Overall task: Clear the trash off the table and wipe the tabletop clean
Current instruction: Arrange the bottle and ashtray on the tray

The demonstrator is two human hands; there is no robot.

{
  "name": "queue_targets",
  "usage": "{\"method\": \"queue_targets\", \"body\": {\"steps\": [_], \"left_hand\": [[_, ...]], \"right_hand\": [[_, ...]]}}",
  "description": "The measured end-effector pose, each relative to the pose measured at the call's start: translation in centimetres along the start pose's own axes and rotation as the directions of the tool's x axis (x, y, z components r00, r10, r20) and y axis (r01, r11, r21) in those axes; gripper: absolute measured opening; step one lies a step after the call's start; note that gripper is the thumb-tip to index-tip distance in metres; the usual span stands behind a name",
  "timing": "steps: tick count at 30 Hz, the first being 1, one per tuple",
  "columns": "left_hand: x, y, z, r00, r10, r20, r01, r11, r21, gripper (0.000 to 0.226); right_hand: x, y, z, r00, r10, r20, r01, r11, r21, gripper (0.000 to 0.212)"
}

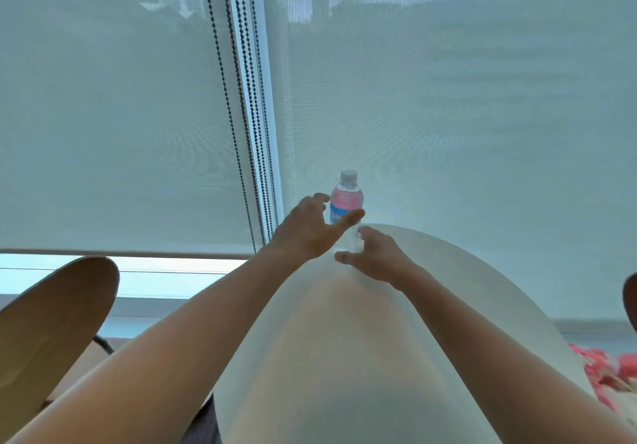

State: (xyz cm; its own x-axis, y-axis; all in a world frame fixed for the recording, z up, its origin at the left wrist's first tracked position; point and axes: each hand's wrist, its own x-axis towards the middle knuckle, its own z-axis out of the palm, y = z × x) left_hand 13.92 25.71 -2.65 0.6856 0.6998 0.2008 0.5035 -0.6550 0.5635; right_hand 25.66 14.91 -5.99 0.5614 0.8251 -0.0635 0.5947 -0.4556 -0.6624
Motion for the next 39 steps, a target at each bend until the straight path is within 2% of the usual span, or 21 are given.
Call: {"method": "queue_targets", "body": {"steps": [2,6,7,12,20,29,39], "left_hand": [[-1.2,-0.8,-0.5,1.000,0.008,0.013,-0.009,0.997,0.072,0.103],[-4.0,-2.7,-1.5,0.999,0.042,0.011,-0.044,0.986,0.161,0.099],[-4.8,-3.2,-1.8,0.999,0.051,0.011,-0.052,0.983,0.176,0.097],[-8.2,-5.6,-3.2,0.995,0.098,0.010,-0.098,0.976,0.192,0.091],[-13.2,-9.4,-5.6,0.993,0.118,0.021,-0.120,0.972,0.201,0.085],[-17.4,-13.1,-7.0,1.000,0.028,-0.005,-0.026,0.976,0.217,0.082],[-23.0,-15.4,-8.8,0.981,-0.147,-0.123,0.167,0.970,0.176,0.077]], "right_hand": [[-0.9,0.0,0.3,1.000,-0.001,-0.016,0.000,0.999,-0.049,0.061],[-3.0,-0.6,1.0,0.998,-0.031,-0.048,0.026,0.995,-0.097,0.052],[-3.8,-1.0,1.1,0.998,-0.034,-0.051,0.028,0.993,-0.111,0.055],[-7.0,-2.6,2.4,0.997,0.007,-0.080,-0.025,0.972,-0.236,0.081],[-11.4,-5.2,4.6,0.992,-0.054,-0.112,0.010,0.932,-0.362,0.081],[-13.1,-7.4,6.9,0.988,-0.138,-0.071,0.100,0.913,-0.396,0.081],[-14.8,-10.6,9.9,0.942,-0.328,0.068,0.329,0.869,-0.371,0.077]]}}
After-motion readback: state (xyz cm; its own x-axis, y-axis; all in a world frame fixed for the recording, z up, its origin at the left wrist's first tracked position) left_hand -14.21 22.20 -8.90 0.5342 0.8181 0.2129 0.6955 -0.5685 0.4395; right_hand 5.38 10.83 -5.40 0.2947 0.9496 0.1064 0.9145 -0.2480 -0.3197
